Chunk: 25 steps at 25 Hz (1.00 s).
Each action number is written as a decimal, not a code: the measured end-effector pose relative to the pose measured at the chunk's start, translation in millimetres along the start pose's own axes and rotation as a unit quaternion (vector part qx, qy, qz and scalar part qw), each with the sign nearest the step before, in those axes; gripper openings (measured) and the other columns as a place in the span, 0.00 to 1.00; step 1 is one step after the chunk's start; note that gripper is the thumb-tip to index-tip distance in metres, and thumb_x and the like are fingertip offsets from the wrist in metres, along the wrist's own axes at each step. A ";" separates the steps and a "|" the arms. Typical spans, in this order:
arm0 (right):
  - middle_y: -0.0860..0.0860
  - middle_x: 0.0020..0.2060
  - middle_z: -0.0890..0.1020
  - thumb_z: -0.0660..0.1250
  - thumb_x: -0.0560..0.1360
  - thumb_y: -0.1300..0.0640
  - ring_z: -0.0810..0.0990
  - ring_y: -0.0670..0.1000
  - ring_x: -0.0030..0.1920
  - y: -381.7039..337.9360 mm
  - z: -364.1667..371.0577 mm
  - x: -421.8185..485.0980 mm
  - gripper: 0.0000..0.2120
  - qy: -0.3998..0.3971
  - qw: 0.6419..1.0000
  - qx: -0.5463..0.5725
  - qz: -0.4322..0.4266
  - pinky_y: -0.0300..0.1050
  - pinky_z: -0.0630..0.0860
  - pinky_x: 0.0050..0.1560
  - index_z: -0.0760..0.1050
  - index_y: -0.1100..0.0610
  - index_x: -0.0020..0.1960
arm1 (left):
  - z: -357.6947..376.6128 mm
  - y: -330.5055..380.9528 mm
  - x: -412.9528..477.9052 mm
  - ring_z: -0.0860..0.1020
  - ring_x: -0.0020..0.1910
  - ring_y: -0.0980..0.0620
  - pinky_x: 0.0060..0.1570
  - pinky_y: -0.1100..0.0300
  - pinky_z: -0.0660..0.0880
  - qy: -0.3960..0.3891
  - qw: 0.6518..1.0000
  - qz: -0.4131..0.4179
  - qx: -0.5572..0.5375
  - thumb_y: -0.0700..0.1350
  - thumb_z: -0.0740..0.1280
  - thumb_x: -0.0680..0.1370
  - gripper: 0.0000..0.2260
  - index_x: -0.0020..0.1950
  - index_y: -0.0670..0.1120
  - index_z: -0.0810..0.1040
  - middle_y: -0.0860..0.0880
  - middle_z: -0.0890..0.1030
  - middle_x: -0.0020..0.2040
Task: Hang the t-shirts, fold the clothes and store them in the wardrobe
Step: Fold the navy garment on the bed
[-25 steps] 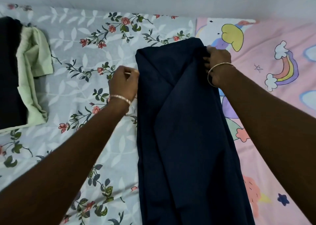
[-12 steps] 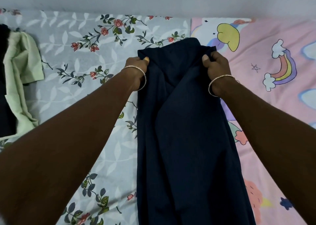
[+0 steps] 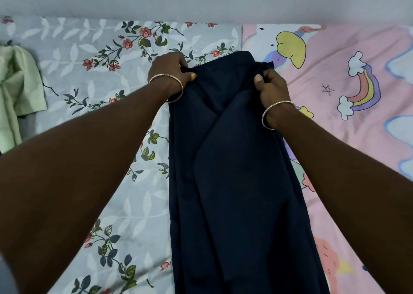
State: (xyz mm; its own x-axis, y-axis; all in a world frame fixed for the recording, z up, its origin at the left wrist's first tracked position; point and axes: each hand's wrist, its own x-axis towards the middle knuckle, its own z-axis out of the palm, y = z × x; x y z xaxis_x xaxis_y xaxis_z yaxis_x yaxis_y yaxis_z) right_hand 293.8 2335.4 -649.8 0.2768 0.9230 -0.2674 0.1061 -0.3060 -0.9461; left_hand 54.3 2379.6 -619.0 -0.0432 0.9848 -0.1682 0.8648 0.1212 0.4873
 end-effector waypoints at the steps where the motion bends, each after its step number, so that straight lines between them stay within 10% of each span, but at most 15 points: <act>1: 0.54 0.42 0.72 0.63 0.81 0.60 0.68 0.50 0.43 1.5 -0.5 -1.1 0.05 -0.014 1.000 0.012 0.001 0.44 0.69 0.46 0.72 0.57 0.46 | -2.1 0.2 3.4 0.76 0.55 0.47 0.53 0.56 0.71 -0.002 1.000 0.003 -0.009 0.52 0.75 0.73 0.14 0.53 0.46 0.81 0.49 0.80 0.54; 9: 0.49 0.37 0.74 0.63 0.82 0.61 0.70 0.49 0.39 10.9 -3.1 -0.6 0.13 -0.024 0.993 0.106 0.047 0.44 0.72 0.44 0.72 0.53 0.38 | -5.3 -8.1 49.3 0.81 0.57 0.47 0.55 0.57 0.78 0.151 0.956 -0.185 -0.169 0.49 0.65 0.79 0.13 0.59 0.45 0.83 0.46 0.84 0.56; 16: 0.51 0.41 0.77 0.63 0.82 0.61 0.73 0.51 0.44 7.4 0.1 1.3 0.08 -0.008 0.997 0.070 0.044 0.47 0.74 0.49 0.73 0.54 0.44 | -13.9 -61.5 -4.8 0.77 0.43 0.49 0.35 0.58 0.75 -0.013 0.955 -0.054 -0.292 0.22 0.54 0.71 0.27 0.54 0.48 0.81 0.46 0.78 0.48; 20: 0.51 0.54 0.77 0.67 0.76 0.58 0.78 0.56 0.54 -8.3 17.5 -16.6 0.14 0.117 0.977 -0.177 -0.025 0.51 0.74 0.56 0.69 0.55 0.61 | -17.7 -63.1 -10.8 0.75 0.41 0.53 0.32 0.67 0.72 -0.115 0.964 0.040 -0.236 0.22 0.55 0.74 0.27 0.62 0.49 0.76 0.45 0.76 0.51; 22: 0.55 0.60 0.75 0.66 0.72 0.57 0.74 0.61 0.60 -16.4 30.6 -37.4 0.19 0.211 0.882 -0.389 -0.161 0.53 0.70 0.54 0.71 0.55 0.63 | -19.1 -59.2 -5.7 0.73 0.36 0.53 0.30 0.65 0.71 -0.133 0.968 0.076 -0.197 0.23 0.55 0.74 0.26 0.56 0.52 0.73 0.42 0.76 0.52; 25: 0.55 0.56 0.80 0.65 0.75 0.47 0.76 0.60 0.58 -25.2 61.1 -56.9 0.15 0.037 0.854 -0.428 -0.294 0.55 0.71 0.56 0.78 0.54 0.57 | -24.4 -54.5 0.2 0.73 0.37 0.51 0.33 0.59 0.71 -0.150 0.967 0.115 -0.168 0.24 0.56 0.73 0.24 0.52 0.53 0.75 0.42 0.76 0.53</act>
State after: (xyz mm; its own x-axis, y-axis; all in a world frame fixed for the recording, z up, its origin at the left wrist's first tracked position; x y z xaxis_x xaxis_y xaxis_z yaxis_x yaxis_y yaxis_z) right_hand 217.0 2304.9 -621.9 -0.0075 0.9682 0.2502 0.8978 0.1167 -0.4247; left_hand -5.1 2376.2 -624.7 0.3225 0.9161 -0.2381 0.6199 -0.0144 0.7845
